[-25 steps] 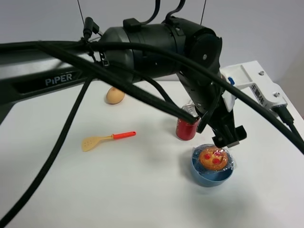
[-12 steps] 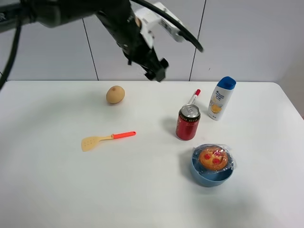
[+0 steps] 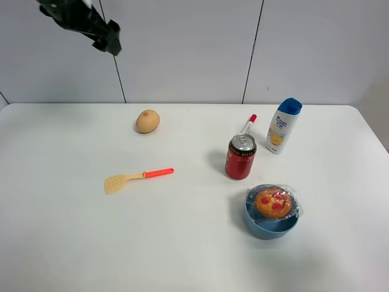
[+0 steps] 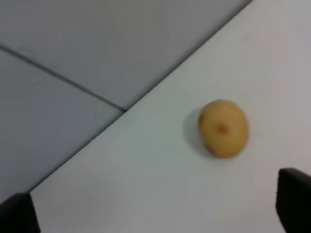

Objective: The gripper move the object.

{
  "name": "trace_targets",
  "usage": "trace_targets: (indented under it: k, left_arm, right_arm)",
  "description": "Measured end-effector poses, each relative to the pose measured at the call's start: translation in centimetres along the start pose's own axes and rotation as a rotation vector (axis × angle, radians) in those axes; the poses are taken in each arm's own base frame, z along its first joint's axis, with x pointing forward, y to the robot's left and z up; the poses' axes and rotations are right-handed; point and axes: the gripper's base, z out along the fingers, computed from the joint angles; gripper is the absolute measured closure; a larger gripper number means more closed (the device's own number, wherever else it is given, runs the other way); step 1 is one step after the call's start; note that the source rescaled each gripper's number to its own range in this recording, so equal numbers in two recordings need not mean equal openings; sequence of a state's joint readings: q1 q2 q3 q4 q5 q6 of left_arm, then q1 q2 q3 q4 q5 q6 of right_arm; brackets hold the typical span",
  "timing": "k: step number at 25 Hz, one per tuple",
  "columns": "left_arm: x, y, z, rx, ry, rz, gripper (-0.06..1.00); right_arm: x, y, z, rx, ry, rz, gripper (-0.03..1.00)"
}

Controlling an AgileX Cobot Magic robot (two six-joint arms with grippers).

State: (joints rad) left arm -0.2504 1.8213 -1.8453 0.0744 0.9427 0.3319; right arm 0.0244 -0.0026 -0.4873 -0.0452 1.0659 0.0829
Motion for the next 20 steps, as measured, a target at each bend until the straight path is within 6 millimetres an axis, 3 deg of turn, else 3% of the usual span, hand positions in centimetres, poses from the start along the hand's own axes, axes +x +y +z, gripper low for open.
trace_targets:
  k: [5,9,15,20]
  left_arm:
    - [3.1,5.5,-1.6,-0.079,0.093,-0.115,-0.05]
    - [5.3,8.4,-3.7,-0.123,0.158,-0.193,-0.05]
    - [7.1,10.4,-9.1,-0.193,0.154,-0.268,-0.05]
    - [8.0,10.1,-13.5,-0.238,0.118,-0.293,-0.05]
  right_arm:
    - [0.0,0.0,0.0,0.000,0.000,0.001,-0.03]
    - [0.0,0.0,0.0,0.000,0.000,0.001,-0.03]
    - [0.0,0.0,0.0,0.000,0.000,0.001,-0.03]
    - [0.0,0.0,0.0,0.000,0.000,0.001,-0.03]
